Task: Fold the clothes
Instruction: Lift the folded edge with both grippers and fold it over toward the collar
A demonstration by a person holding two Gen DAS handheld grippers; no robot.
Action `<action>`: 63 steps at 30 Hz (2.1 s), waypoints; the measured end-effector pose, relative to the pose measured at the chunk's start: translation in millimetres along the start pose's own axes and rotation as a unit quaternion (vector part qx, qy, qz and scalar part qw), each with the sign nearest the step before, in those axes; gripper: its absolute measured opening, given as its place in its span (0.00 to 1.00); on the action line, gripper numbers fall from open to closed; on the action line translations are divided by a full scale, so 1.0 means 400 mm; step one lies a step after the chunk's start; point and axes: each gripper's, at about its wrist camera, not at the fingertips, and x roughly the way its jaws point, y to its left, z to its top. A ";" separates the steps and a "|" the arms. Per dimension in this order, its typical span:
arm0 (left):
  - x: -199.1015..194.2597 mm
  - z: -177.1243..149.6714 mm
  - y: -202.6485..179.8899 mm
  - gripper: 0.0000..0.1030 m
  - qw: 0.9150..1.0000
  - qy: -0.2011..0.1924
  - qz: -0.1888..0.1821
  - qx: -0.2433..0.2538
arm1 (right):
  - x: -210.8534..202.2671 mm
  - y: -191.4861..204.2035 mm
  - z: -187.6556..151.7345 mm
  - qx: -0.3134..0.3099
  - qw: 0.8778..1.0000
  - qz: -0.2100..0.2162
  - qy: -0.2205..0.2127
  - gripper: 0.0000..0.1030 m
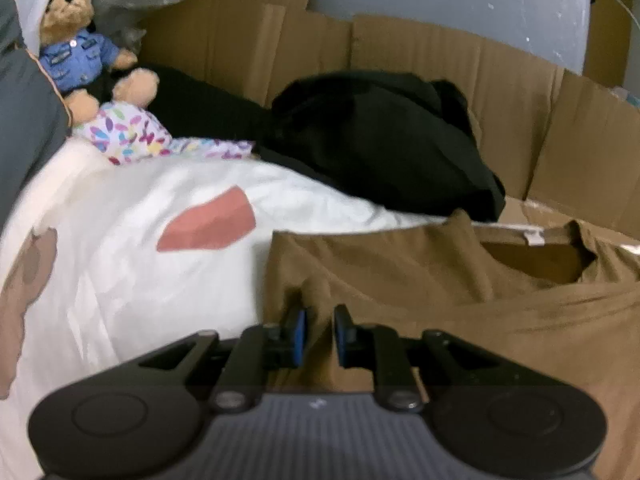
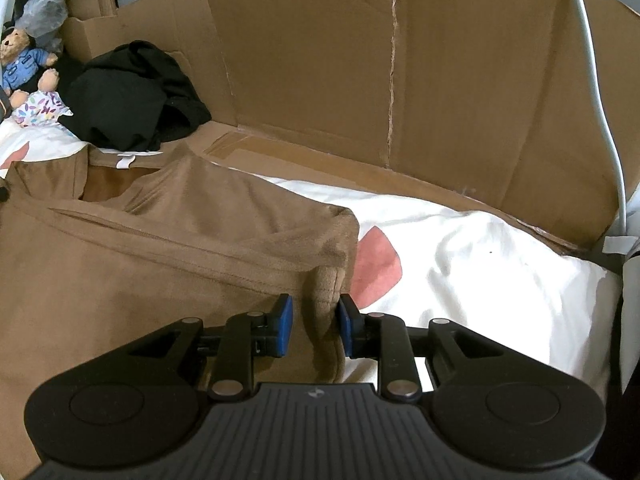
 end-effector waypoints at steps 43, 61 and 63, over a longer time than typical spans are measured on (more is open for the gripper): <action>0.039 0.175 0.026 0.02 0.997 -0.039 0.060 -0.041 | 0.043 0.000 0.161 0.040 0.996 -0.062 -0.043 0.04; 0.167 0.197 0.011 0.02 0.996 -0.015 0.083 -0.022 | 0.159 -0.008 0.193 0.010 0.995 -0.096 -0.013 0.03; 0.169 0.203 0.013 0.02 0.996 -0.016 0.083 -0.020 | 0.160 -0.007 0.198 0.010 0.995 -0.098 -0.014 0.03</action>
